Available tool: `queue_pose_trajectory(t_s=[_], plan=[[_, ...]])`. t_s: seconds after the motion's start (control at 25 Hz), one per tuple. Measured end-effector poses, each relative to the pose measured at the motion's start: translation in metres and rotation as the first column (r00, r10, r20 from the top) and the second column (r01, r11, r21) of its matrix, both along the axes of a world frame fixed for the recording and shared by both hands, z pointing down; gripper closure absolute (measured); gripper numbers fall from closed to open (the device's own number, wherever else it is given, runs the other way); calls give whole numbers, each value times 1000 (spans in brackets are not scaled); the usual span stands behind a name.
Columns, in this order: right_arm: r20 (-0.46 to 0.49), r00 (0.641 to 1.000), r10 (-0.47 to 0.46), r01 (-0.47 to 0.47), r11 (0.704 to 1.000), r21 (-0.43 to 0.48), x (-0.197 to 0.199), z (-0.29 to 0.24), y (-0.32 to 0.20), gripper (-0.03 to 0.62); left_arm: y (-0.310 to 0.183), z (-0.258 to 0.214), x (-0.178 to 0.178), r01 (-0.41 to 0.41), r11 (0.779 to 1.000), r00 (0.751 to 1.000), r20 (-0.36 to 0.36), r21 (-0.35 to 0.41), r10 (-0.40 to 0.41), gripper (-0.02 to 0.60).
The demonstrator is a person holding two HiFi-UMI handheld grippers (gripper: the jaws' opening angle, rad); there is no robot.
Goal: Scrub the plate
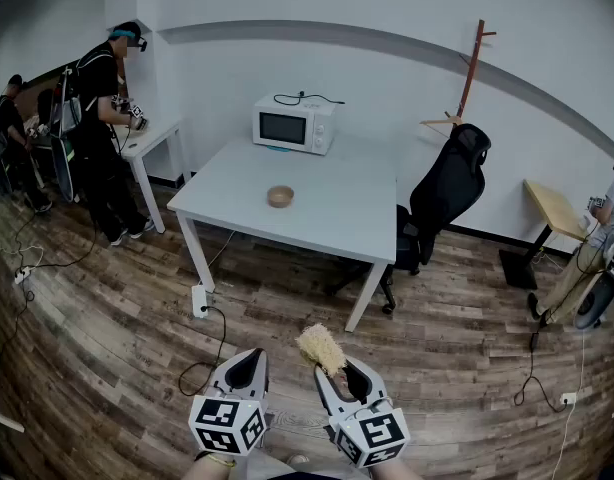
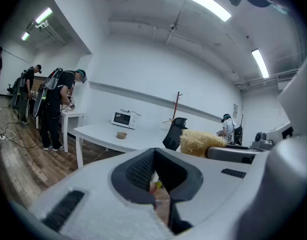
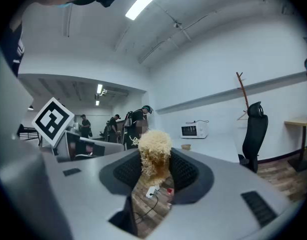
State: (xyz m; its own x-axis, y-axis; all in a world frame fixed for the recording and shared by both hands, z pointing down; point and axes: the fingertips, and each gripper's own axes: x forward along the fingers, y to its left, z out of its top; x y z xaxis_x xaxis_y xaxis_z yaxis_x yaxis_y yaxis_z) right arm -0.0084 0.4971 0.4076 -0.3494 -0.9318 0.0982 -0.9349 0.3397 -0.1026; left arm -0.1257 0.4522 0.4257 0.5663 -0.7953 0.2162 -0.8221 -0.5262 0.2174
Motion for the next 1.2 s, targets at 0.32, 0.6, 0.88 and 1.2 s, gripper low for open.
queue_pose_trajectory(t_s=[0.32, 0.6, 0.88, 1.2], plan=[[3, 1000, 0, 0, 1000, -7, 17, 6, 3, 428, 3, 3, 18, 5, 1000, 1000, 8, -10, -5, 563], [80, 996, -30, 31, 999, -9, 21, 3, 0, 427, 1, 10, 23, 4, 999, 1000, 15, -39, -3, 563], [92, 995, -42, 43, 999, -17, 23, 8, -14, 425, -16, 9, 21, 7, 999, 1000, 30, -43, -6, 563], [73, 997, -17, 20, 999, -46, 27, 24, -68, 425, -81, 22, 26, -3, 999, 1000, 27, -41, 5, 563]])
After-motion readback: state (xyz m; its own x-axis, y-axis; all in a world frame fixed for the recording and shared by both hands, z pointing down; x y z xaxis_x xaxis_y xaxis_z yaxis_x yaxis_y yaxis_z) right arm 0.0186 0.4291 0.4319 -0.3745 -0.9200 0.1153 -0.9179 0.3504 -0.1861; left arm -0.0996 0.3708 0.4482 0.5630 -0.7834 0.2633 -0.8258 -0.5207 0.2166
